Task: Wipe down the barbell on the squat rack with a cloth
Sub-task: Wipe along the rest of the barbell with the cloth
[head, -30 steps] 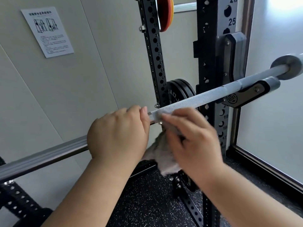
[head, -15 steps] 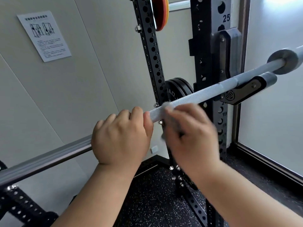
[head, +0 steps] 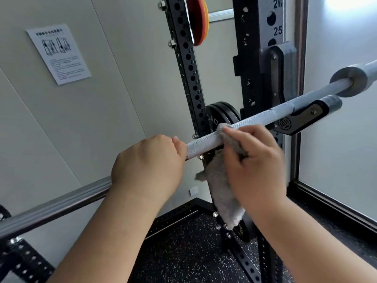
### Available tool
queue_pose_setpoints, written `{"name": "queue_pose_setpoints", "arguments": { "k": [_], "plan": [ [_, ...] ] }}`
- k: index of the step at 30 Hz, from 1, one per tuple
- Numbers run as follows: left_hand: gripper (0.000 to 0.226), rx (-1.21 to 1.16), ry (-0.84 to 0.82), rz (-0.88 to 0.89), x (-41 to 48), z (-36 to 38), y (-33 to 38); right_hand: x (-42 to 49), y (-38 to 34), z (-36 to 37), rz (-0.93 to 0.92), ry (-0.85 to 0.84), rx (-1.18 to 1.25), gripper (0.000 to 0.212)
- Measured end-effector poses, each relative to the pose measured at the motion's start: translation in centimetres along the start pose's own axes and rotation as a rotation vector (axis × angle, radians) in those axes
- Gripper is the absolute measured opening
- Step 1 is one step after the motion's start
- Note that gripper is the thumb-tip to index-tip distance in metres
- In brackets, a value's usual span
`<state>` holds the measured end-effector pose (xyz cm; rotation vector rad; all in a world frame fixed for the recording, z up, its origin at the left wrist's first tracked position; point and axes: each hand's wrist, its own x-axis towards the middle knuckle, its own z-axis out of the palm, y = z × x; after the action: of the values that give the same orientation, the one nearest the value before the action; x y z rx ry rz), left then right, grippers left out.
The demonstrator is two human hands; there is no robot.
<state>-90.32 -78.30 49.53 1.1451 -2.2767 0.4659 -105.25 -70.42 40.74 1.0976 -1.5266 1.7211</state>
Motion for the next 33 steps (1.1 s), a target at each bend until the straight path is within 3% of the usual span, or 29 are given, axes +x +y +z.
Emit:
{"name": "queue_pose_setpoints", "arguments": {
  "k": [2,5,10,14,19,24,28,30,33],
  "plan": [
    [0.053,0.005,-0.015,-0.016,0.2,0.0,0.0,-0.7,-0.6,0.3,-0.005,-0.029,0.024,0.024],
    [0.048,0.056,0.111,-0.01,-1.0,0.3,0.3,-2.4,-2.1,0.8,-0.207,-0.146,0.029,0.021],
    [0.035,0.071,0.285,0.14,-3.4,2.2,-0.5,0.4,0.1,-0.6,-0.018,0.0,-0.016,0.025],
    [0.031,0.103,0.279,0.054,-4.3,2.3,0.4,-2.5,-2.2,0.8,-0.25,-0.15,0.018,0.025],
    [0.037,0.118,0.309,0.068,-2.8,2.0,0.3,0.8,0.5,-0.5,-0.063,0.047,-0.091,0.027],
    [0.042,0.064,0.221,0.067,-1.9,1.0,0.6,-1.7,-1.6,0.4,-0.248,-0.139,-0.042,0.024],
    [0.048,0.054,0.062,-0.045,-0.5,0.2,0.7,1.1,-0.1,-0.4,-0.028,0.041,-0.088,0.024],
    [0.048,-0.024,-0.016,-0.062,0.2,-0.1,0.6,-0.5,-1.5,0.9,-0.124,-0.006,-0.057,0.022],
    [0.047,-0.018,-0.003,-0.045,0.1,-0.4,0.7,-2.1,-2.3,1.2,-0.281,-0.123,0.003,0.019]
  ]
}}
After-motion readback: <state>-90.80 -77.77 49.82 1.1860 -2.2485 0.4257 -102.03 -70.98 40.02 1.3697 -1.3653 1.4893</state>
